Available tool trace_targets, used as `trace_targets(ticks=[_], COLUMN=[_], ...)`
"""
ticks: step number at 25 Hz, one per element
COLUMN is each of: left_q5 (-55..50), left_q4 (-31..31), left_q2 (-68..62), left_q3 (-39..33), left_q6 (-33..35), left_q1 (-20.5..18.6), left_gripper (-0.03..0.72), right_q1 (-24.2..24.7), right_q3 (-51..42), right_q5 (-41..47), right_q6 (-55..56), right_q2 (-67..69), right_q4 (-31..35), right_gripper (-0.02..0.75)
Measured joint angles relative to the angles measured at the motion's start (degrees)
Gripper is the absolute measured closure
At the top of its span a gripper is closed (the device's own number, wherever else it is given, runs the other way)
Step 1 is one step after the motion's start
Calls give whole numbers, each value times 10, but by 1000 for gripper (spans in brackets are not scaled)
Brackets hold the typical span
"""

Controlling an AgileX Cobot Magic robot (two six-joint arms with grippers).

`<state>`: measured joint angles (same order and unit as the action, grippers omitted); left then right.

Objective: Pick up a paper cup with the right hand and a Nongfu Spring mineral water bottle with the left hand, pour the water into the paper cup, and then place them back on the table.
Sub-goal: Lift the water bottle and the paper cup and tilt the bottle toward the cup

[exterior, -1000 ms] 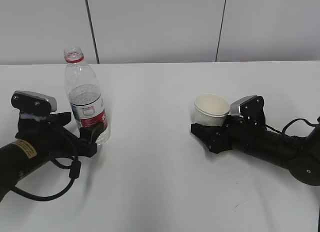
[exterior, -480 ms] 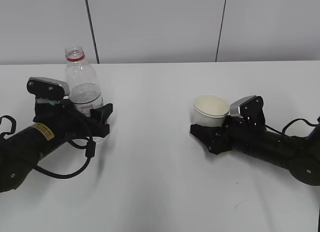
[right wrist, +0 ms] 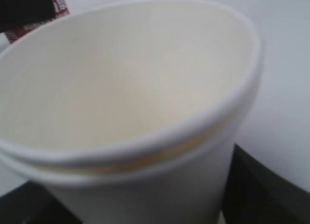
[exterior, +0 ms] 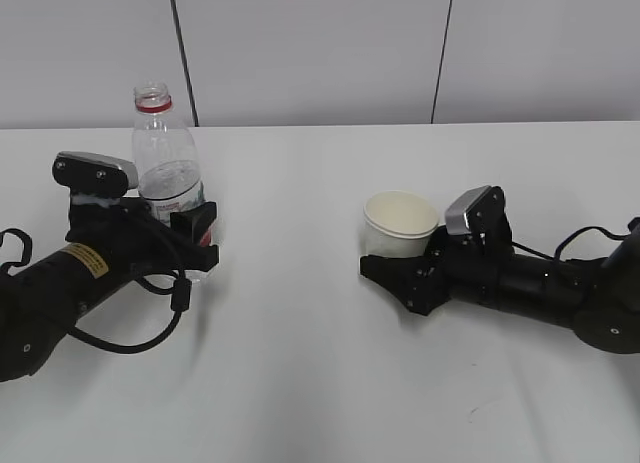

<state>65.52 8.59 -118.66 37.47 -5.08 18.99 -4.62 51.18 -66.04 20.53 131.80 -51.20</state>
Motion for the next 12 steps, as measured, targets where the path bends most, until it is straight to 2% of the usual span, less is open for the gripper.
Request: trace_targets(ticks=[4, 12], left_q5=[-1, -29], left_q4=[12, 22], left_q2=[1, 44], left_q3=[0, -1], left_q6=[19, 144], left_q1=[0, 1], left_gripper=[351, 353], right_q1=[-25, -72], right_q3=[23, 74], right_q5=[0, 0], right_q6=[26, 108], right_q2=[-5, -5], right_q4=[-43, -131], right_gripper=[206, 206])
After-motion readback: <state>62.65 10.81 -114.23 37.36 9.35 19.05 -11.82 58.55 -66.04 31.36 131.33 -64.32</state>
